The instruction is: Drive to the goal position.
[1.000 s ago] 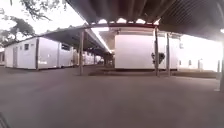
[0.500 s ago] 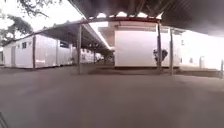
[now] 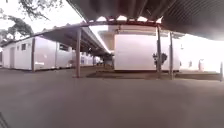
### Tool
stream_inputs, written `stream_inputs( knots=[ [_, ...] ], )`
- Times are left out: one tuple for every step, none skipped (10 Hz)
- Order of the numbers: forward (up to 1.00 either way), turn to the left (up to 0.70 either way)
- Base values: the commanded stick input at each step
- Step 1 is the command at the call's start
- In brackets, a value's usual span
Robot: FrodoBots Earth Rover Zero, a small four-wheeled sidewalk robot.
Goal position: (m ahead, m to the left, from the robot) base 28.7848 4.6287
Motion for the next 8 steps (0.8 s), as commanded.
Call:
stream_inputs(
  knots=[
    [0.41, 0.00],
    [0.00, 0.00],
    [0.00, 0.00],
    [0.01, 0.00],
    [0.57, 0.00],
    [0.85, 0.00],
    [0.85, 0.00],
    [0.85, 0.00]
  ],
)
